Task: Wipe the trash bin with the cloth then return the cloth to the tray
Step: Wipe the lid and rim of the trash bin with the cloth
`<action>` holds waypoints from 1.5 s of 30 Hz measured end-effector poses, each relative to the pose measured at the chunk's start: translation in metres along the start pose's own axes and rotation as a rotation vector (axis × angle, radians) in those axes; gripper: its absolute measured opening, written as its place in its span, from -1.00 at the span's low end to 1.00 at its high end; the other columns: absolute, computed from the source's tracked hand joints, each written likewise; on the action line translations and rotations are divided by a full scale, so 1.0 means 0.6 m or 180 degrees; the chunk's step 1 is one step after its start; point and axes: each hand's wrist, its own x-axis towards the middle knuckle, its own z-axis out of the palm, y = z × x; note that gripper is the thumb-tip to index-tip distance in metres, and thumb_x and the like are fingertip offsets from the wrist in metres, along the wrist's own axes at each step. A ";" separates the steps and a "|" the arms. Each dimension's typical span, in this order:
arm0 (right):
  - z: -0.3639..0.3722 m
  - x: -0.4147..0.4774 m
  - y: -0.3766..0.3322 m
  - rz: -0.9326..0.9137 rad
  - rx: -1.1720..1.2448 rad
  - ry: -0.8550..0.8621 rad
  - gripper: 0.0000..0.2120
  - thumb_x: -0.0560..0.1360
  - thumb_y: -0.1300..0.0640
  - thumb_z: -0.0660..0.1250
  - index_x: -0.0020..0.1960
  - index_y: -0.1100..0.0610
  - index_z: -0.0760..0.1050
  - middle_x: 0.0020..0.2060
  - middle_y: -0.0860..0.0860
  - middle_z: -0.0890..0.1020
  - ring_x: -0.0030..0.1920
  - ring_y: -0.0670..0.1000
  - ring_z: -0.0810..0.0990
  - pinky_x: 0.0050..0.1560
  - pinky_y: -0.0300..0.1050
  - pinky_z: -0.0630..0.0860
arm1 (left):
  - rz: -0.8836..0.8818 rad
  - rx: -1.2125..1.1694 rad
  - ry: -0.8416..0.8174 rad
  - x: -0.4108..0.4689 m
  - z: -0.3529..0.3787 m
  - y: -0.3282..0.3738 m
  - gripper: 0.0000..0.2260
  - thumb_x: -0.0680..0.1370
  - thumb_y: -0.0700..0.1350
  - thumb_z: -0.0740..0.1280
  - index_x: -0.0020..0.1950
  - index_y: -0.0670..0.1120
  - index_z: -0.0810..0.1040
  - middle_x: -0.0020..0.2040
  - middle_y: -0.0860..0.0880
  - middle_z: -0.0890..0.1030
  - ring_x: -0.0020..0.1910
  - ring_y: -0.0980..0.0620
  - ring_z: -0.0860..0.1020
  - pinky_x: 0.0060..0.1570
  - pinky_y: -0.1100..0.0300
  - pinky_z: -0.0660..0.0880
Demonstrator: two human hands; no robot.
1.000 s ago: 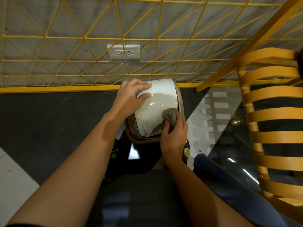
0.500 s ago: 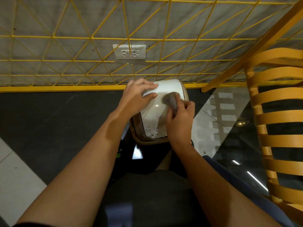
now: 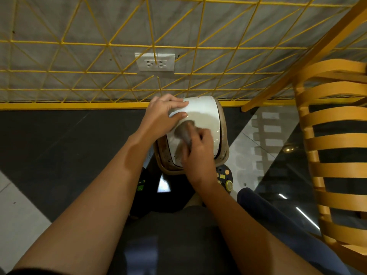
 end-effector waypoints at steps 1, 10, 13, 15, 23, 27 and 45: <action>0.002 -0.005 -0.001 -0.0172 -0.0031 -0.0117 -0.56 0.51 0.27 0.22 0.38 0.25 0.29 0.11 0.22 0.44 0.06 0.06 0.42 0.09 -0.21 0.36 | 0.0003 -0.0003 -0.0012 0.000 0.000 -0.001 -0.71 0.47 -0.05 0.38 0.19 -0.02 0.57 0.16 0.05 0.55 0.17 -0.05 0.38 0.06 0.32 0.15; 0.005 -0.004 0.011 0.0249 0.0407 -0.0002 -0.61 0.53 0.25 0.19 0.36 0.16 0.33 0.04 -0.08 0.34 -0.04 -0.27 0.25 0.14 -0.34 0.30 | -0.0031 -0.0043 -0.0009 0.002 0.000 -0.001 -0.70 0.47 -0.05 0.39 0.20 -0.02 0.56 0.16 0.05 0.54 0.20 -0.06 0.37 0.16 0.25 0.18; 0.010 -0.022 0.007 -0.0472 -0.0159 -0.0689 -0.59 0.52 0.25 0.22 0.36 0.18 0.35 0.05 0.13 0.46 0.02 0.01 0.37 0.04 -0.01 0.43 | -0.0049 -0.0064 -0.0025 0.001 -0.001 0.001 -0.70 0.47 -0.05 0.38 0.20 -0.01 0.56 0.14 0.10 0.52 0.21 -0.05 0.36 0.15 0.29 0.15; 0.001 -0.008 0.011 -0.0941 -0.0774 -0.0513 -0.52 0.40 0.29 0.37 0.31 0.19 0.43 -0.03 0.22 0.54 -0.08 0.19 0.50 -0.16 0.02 0.49 | -0.0031 -0.0047 -0.0033 0.000 0.000 0.001 -0.70 0.47 -0.05 0.38 0.20 -0.01 0.56 0.15 0.10 0.52 0.21 -0.04 0.35 0.14 0.29 0.15; -0.023 0.003 0.061 -0.2360 -0.1612 -0.0589 -0.64 0.37 0.23 0.36 0.17 0.16 0.55 -0.09 0.15 0.62 -0.10 0.16 0.60 -0.18 -0.07 0.52 | -0.0013 -0.0013 -0.0074 0.003 -0.004 -0.001 -0.71 0.48 -0.05 0.38 0.20 -0.02 0.56 0.15 0.05 0.53 0.23 -0.05 0.37 0.14 0.33 0.12; -0.041 0.018 0.070 -0.2913 -0.1748 -0.0851 -0.66 0.46 0.21 0.13 0.12 0.15 0.59 -0.11 0.13 0.64 -0.11 0.13 0.62 -0.18 -0.08 0.56 | -0.0019 -0.0045 -0.0046 0.001 0.000 0.000 -0.71 0.48 -0.05 0.38 0.20 -0.02 0.56 0.15 0.05 0.53 0.21 -0.06 0.36 0.18 0.24 0.16; -0.054 0.028 0.063 -0.1055 -0.0647 -0.0237 -0.55 0.39 0.30 0.34 0.28 0.24 0.45 -0.08 0.26 0.51 -0.11 0.22 0.51 -0.14 0.07 0.53 | 0.0093 0.0109 0.0010 -0.004 0.001 0.001 -0.70 0.49 -0.02 0.37 0.21 0.00 0.55 0.17 0.08 0.54 0.17 -0.04 0.35 0.12 0.29 0.17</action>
